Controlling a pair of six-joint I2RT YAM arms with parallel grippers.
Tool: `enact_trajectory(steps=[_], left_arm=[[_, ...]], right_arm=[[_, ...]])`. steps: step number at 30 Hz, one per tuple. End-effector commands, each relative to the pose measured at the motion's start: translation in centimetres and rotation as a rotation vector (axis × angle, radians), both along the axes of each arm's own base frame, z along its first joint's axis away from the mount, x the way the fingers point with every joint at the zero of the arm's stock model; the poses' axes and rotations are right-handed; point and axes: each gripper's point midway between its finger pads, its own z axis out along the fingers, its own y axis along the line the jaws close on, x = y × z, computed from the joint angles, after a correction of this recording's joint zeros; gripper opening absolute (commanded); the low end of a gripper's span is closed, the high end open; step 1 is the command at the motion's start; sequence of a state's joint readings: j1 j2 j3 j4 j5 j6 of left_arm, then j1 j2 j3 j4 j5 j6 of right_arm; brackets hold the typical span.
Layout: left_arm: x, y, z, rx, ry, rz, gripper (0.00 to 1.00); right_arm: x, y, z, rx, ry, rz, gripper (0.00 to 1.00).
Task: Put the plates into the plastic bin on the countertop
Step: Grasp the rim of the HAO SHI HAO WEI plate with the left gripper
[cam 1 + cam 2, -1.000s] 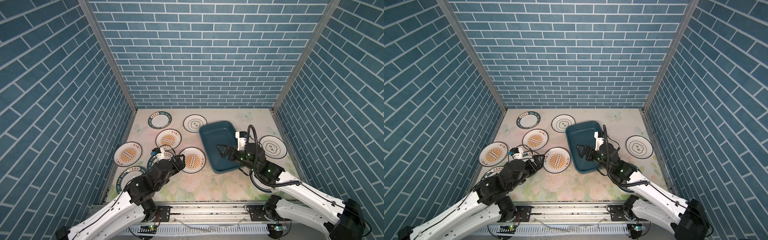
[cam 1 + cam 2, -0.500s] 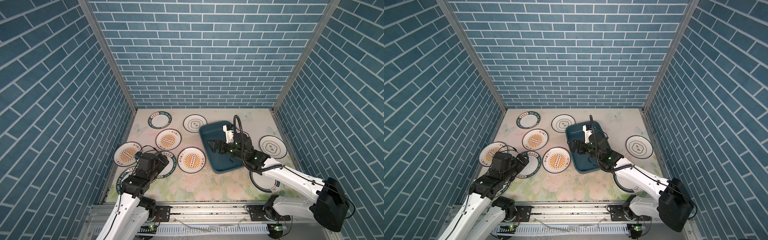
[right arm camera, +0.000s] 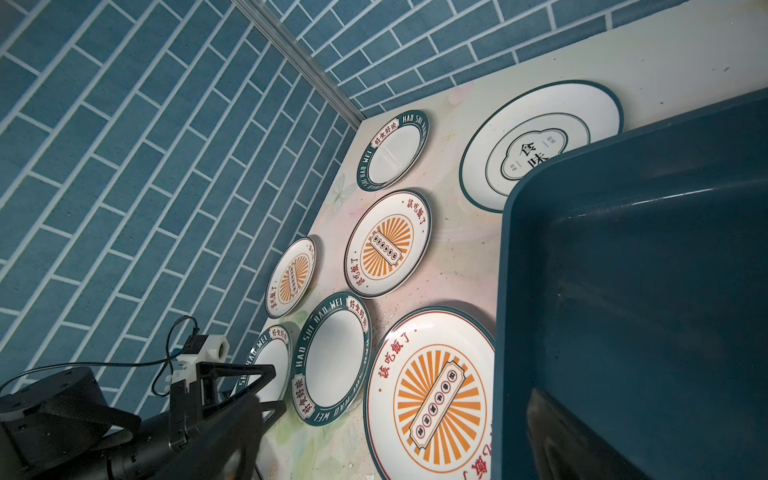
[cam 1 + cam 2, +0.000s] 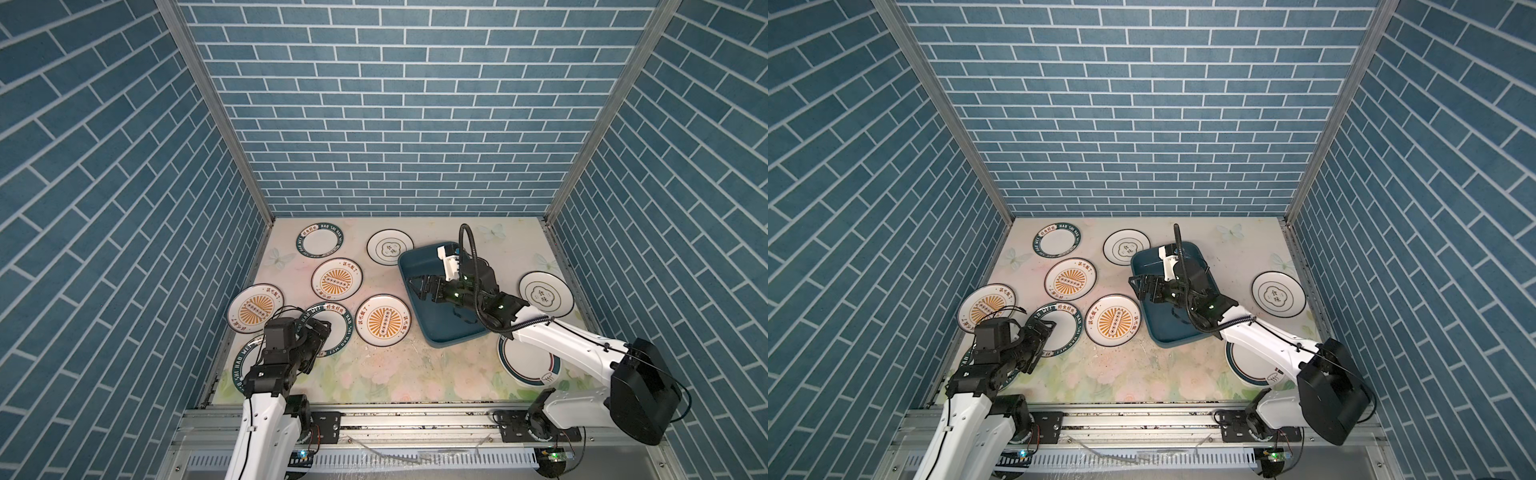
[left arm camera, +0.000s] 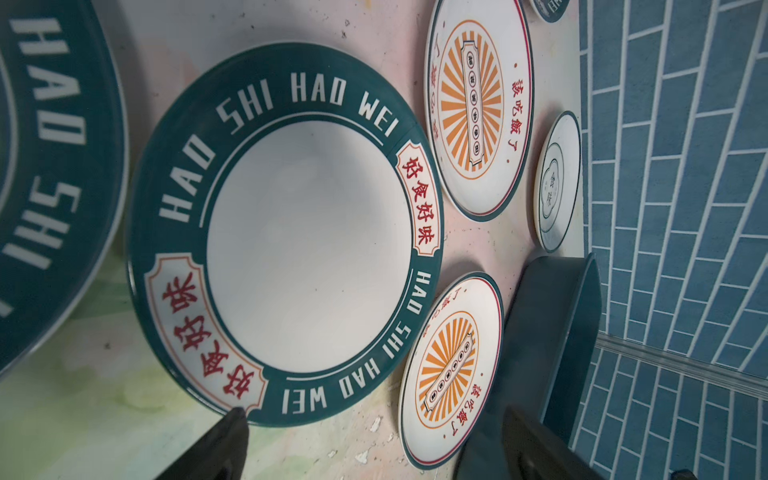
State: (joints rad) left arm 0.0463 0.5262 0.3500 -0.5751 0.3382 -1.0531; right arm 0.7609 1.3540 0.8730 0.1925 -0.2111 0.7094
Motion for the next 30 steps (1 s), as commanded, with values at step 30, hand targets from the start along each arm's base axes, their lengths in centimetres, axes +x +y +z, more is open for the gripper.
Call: enact_trajectory(steps=[30], left_arm=[[-1.8, 1.6, -7.7, -0.058, 0.163, 0.194, 0.58]], right_arm=[[1.2, -1.4, 1.7, 0.060, 0.000, -0.042, 0.99]])
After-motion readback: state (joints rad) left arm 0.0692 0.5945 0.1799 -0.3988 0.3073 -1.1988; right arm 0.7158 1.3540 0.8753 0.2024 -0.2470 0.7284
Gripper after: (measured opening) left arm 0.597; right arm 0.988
